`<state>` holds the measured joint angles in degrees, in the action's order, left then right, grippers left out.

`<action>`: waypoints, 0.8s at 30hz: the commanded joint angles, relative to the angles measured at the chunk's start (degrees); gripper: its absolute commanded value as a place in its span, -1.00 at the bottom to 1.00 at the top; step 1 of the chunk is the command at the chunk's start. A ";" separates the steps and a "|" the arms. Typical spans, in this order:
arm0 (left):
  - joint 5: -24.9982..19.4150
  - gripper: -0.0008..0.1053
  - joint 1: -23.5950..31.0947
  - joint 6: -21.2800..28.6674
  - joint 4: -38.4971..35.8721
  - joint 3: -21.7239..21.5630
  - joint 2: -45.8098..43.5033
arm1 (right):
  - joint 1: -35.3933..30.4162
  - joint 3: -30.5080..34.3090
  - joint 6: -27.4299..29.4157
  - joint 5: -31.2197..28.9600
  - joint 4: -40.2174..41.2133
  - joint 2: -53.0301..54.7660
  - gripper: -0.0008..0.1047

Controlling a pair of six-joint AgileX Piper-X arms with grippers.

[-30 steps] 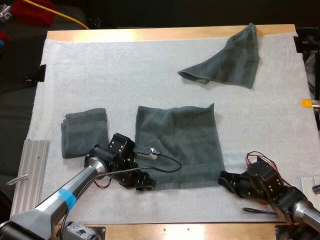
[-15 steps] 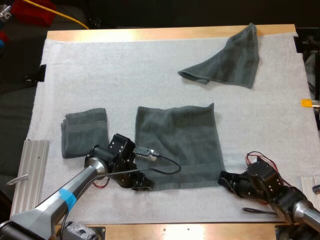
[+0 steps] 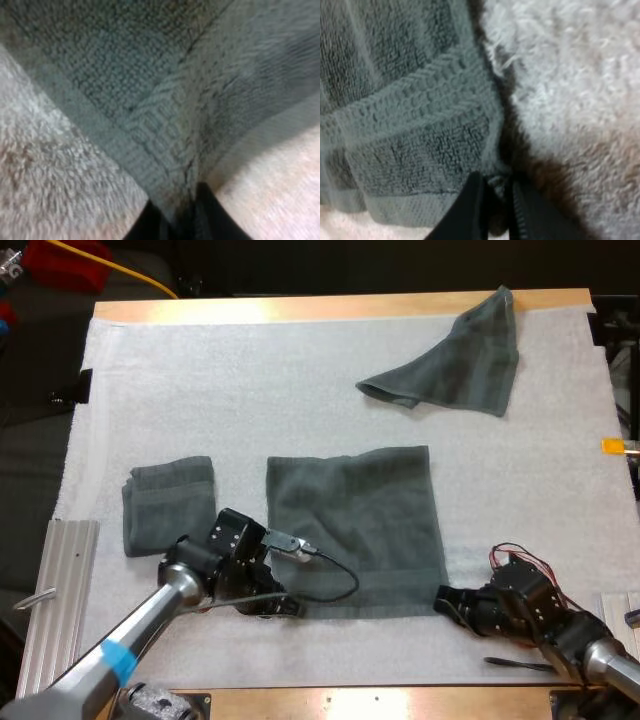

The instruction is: Pick towel from pile, fold and stack

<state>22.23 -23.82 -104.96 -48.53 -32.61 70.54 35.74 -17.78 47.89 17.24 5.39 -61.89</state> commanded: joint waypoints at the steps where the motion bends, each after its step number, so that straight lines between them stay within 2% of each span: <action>1: -0.63 -0.98 -0.14 0.50 -1.74 -1.14 -1.59 | -0.12 -1.29 1.50 0.81 2.58 -0.22 -0.94; 4: -0.15 -0.98 -0.14 1.13 -4.44 -3.29 -4.08 | -0.12 -5.24 5.93 0.33 8.43 0.08 -0.94; 8: 4.18 -0.98 -0.14 1.11 -5.98 -4.91 -5.36 | -0.12 -10.95 11.60 -0.08 18.69 1.46 -0.94; 13: 4.52 -0.98 -0.48 1.62 -9.79 -6.00 -5.78 | -0.12 -16.66 17.80 -3.21 30.40 3.68 -0.94; 17: 7.52 -0.98 -2.33 1.18 -11.40 -6.00 -7.79 | 0.11 -18.26 18.79 -3.11 34.54 5.55 -0.94; 22: 7.65 -0.98 -7.92 -0.72 -12.48 -6.00 -10.41 | 4.26 -18.34 18.20 -3.56 36.18 8.37 -0.94; 24: 6.35 -0.98 -10.07 -1.72 -13.50 -6.00 -11.03 | 7.26 -18.34 16.73 -5.39 38.17 9.41 -0.94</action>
<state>28.63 -33.36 -106.05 -61.19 -38.17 59.95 42.63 -35.74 64.82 12.39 42.08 -52.87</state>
